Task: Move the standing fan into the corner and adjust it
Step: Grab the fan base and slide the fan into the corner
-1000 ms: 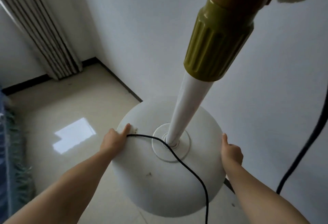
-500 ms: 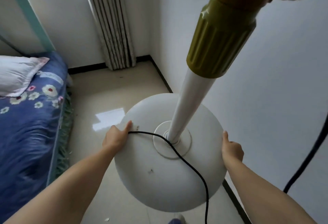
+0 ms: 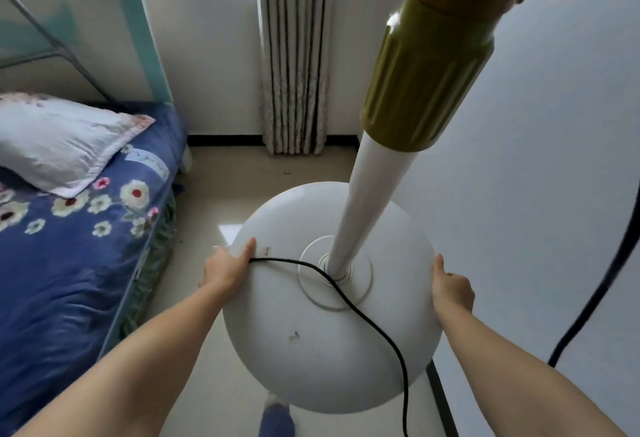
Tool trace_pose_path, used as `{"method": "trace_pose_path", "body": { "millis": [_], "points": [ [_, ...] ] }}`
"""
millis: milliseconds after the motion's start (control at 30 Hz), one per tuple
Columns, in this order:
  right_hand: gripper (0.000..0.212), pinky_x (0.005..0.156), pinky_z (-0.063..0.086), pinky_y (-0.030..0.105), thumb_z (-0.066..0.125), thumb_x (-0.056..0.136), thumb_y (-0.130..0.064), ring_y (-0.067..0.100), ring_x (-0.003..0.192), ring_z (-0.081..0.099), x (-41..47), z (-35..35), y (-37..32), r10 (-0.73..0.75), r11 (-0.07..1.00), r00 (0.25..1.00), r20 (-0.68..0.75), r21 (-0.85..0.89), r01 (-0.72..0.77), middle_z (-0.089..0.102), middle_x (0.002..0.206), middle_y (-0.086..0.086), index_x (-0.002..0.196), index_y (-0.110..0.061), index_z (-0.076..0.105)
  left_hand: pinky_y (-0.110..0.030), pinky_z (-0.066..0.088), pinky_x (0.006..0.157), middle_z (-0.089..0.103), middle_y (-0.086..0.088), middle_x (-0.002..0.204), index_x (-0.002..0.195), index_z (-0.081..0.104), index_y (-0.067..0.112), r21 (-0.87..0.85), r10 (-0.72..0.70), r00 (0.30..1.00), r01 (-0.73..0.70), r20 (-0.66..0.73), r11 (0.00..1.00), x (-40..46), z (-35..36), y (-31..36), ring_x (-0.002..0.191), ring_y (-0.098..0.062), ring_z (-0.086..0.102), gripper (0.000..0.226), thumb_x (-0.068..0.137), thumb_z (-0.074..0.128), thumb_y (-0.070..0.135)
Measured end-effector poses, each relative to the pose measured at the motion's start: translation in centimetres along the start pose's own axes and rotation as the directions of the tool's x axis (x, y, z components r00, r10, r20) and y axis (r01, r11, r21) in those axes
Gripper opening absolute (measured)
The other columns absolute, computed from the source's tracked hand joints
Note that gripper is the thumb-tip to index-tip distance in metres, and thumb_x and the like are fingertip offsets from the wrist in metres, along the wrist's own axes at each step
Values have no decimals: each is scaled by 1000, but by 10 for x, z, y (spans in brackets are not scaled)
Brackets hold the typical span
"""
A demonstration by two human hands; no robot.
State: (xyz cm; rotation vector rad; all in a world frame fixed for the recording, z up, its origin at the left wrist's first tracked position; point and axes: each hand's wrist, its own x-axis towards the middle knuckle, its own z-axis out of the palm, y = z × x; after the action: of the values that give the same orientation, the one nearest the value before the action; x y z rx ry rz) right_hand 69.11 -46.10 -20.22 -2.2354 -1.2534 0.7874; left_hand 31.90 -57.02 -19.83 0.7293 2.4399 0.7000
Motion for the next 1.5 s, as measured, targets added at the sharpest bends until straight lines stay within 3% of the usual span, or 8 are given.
{"method": "trace_pose_path", "body": {
  "millis": [533,733,967,1167,1267,1367,1500],
  "points": [
    [69,46,30,29,34,88,-65,24,51,46,217,145,-270,-18,1000,1000,5,6,18,51,56,9,53,-6,43,-38,41,78,57,-17,123,123,48,3,-29,-32,999,32,25,999,316,-3,193,108,-36,56,88,75,41,77],
    [70,46,31,29,35,88,-64,24,52,47,302,185,-358,-22,1000,1000,-8,1,22,53,57,11,52,-4,45,-41,44,86,57,-17,123,123,48,3,-47,-59,997,61,42,997,419,10,262,110,-36,55,87,76,42,75],
    [70,54,36,33,36,86,-66,30,63,53,373,265,-455,24,999,999,-34,45,-23,55,62,11,55,-5,49,-41,43,85,56,-16,126,126,46,3,-22,-12,996,14,92,1000,570,7,327,112,-35,55,89,75,41,76],
    [65,51,28,32,40,90,-60,19,50,37,414,325,-522,94,995,990,-106,52,-89,42,53,4,51,-8,44,-40,44,84,57,-17,124,124,47,1,39,58,991,-63,122,997,686,7,376,110,-35,56,88,77,42,75],
    [70,55,32,33,37,91,-60,27,58,45,440,347,-540,128,991,988,-91,45,-124,47,58,10,56,-1,50,-41,46,83,59,-16,121,121,48,2,69,73,986,-84,151,994,730,17,398,107,-35,57,86,76,41,75],
    [68,60,33,34,37,92,-59,28,62,43,468,367,-554,157,987,981,-114,35,-154,42,56,8,62,0,53,-39,44,77,60,-15,115,116,51,2,89,100,978,-118,183,989,771,35,420,102,-34,58,83,77,41,75],
    [71,59,35,33,35,90,-63,27,60,45,512,388,-561,219,975,968,-126,56,-213,50,65,15,53,-3,49,-39,44,77,61,-14,111,112,52,3,101,122,971,-146,207,984,815,72,452,100,-33,58,82,76,41,75]
  ]
}}
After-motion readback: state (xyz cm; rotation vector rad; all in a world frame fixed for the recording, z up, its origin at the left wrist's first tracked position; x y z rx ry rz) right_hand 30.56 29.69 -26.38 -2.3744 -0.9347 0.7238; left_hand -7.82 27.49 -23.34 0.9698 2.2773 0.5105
